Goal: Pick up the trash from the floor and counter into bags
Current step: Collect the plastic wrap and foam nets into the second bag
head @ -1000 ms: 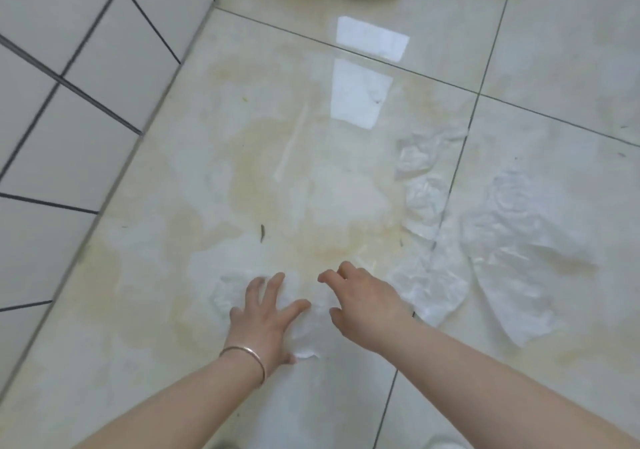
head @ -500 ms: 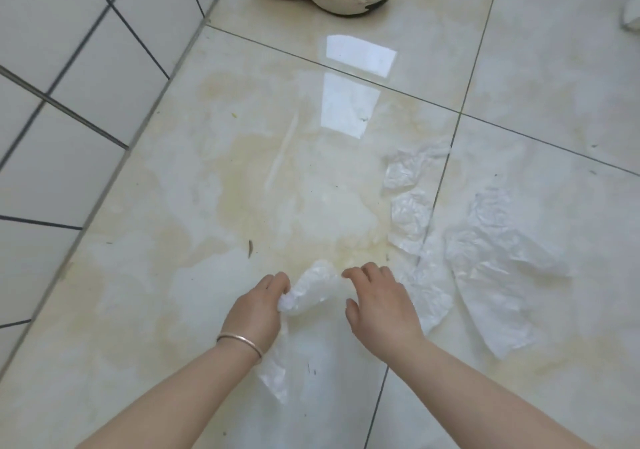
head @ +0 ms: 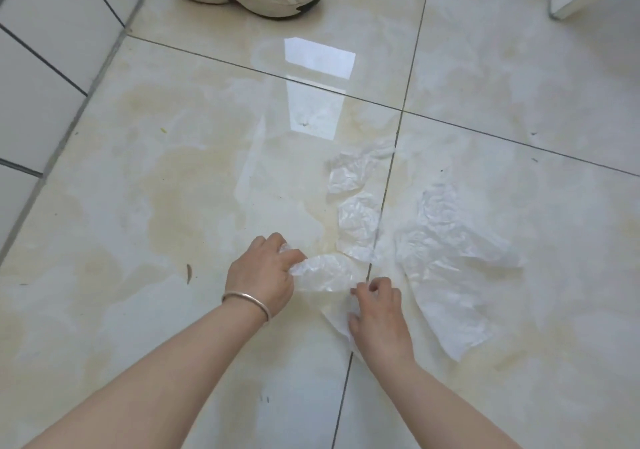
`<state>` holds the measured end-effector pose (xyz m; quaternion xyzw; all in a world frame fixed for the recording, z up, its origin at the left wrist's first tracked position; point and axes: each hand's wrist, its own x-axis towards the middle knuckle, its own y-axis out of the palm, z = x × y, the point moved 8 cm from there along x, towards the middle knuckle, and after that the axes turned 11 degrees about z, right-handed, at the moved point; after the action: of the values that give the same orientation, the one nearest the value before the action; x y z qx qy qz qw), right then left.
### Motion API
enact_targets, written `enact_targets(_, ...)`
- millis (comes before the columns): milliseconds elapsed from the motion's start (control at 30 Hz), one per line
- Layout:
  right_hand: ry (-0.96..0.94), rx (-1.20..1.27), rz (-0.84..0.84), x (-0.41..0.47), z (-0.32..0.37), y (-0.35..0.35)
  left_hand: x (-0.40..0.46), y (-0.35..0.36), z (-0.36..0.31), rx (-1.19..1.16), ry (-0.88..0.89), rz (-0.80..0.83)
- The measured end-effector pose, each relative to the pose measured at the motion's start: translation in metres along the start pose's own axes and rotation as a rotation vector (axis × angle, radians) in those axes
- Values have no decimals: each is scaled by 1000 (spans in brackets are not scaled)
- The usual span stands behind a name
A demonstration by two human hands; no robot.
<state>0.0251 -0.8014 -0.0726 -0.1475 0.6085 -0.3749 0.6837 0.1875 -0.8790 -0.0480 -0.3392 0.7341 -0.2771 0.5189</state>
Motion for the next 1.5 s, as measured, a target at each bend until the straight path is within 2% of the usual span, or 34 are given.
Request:
enact_targets(100, -118, 66, 63, 2, 12, 14, 5, 4, -15, 33, 9, 15)
enact_targets(167, -121, 186, 30, 0, 9, 5, 8, 1, -26, 37, 41, 3)
enact_targets(300, -71, 420, -288, -11, -16, -48, 17, -14, -54, -23, 147, -108)
enact_targets(400, 38, 537, -380, -13, -48, -72, 30, -9, -85, 56, 111, -18)
enact_targets(500, 181, 554, -352, -6, -80, -77, 43, 0, -107, 142, 65, 91)
enact_targets(600, 270, 476, -272, 7, -99, -70, 57, 11, -118, 174, 52, 126)
enact_targets(700, 293, 453, -210, 22, -110, -64, 72, 17, -117, 188, 21, 115)
enact_targets(867, 239, 463, -223, 31, -108, -56, 80, 29, -114, 149, 64, 102)
enact_targets(967, 253, 559, -225, 33, -109, -51, 79, 37, -113, 158, 58, 111)
enact_targets(1033, 266, 578, -232, 33, -110, -50, 78, 41, -115, 104, 76, 101)
enact_targets(1133, 276, 449, -234, 35, -109, -53, 75, 39, -115, -122, 80, 90)
enact_targets(1267, 298, 414, -251, 39, -111, -53, 82, 6, -112, -277, 117, -54)
enact_targets(1333, 307, 417, -242, 39, -111, -53, 101, -8, -105, -231, 71, -75)
enact_targets(1433, 315, 387, -215, 40, -110, -51, 128, -14, -89, -125, -72, -14)
enact_targets(1500, 321, 360, -210, 40, -108, -50, 135, -10, -80, -141, -129, 1)
